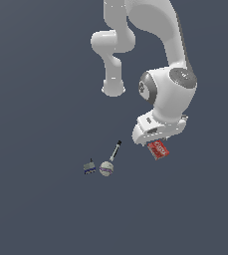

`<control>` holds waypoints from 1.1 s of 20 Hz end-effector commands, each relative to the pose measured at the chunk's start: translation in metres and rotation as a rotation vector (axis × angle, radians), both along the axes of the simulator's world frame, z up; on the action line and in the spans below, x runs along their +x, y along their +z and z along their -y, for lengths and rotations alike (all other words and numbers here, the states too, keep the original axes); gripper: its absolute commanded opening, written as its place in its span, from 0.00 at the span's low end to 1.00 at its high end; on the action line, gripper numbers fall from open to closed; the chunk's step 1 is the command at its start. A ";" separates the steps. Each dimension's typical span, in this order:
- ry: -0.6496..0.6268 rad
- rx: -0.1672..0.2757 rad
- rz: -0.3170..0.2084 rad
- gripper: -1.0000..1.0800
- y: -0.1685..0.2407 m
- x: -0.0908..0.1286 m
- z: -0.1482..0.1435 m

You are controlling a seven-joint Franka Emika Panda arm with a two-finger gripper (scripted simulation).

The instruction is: Pick up a designated object from a clutter of objects.

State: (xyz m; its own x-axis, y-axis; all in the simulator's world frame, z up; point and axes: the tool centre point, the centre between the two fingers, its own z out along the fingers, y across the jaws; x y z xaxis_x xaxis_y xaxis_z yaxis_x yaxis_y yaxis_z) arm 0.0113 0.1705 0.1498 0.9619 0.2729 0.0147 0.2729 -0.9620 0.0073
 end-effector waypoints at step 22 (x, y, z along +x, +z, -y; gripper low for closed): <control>0.094 0.002 -0.017 0.96 -0.099 -0.033 -0.059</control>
State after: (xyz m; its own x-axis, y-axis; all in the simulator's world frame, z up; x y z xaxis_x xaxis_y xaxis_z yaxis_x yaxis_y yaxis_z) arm -0.0215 0.2290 0.0562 0.9322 0.3619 0.0001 0.3619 -0.9322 0.0002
